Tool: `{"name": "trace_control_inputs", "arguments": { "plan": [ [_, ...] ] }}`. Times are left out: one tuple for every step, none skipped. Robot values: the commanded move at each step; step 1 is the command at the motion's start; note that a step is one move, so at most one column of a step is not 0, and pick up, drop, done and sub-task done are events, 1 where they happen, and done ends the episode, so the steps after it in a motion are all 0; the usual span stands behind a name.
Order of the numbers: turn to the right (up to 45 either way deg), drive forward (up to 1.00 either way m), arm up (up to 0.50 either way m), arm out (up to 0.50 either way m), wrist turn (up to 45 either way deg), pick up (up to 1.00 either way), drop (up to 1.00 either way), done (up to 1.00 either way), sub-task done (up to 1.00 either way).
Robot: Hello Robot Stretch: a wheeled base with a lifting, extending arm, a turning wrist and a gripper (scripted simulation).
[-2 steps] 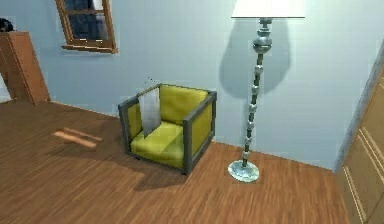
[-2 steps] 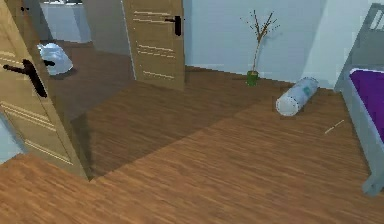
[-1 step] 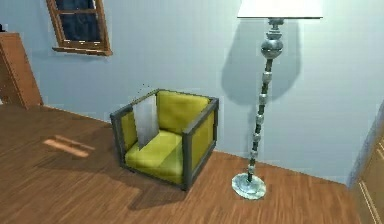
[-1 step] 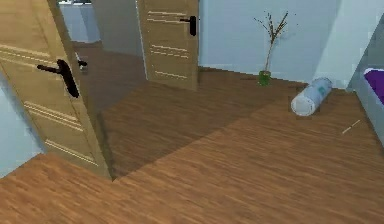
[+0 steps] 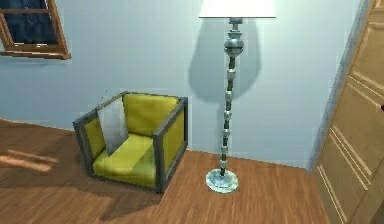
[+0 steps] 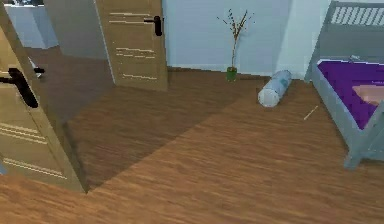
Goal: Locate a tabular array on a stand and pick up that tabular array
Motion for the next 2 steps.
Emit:
{"name": "trace_control_inputs", "arguments": {
  "plan": [
    [0.0,0.60,0.00,0.00,0.0,0.00,0.00,0.00,0.00],
    [-45.0,0.00,0.00,0.00,0.0,0.00,0.00,0.00,0.00]
  ]
}}
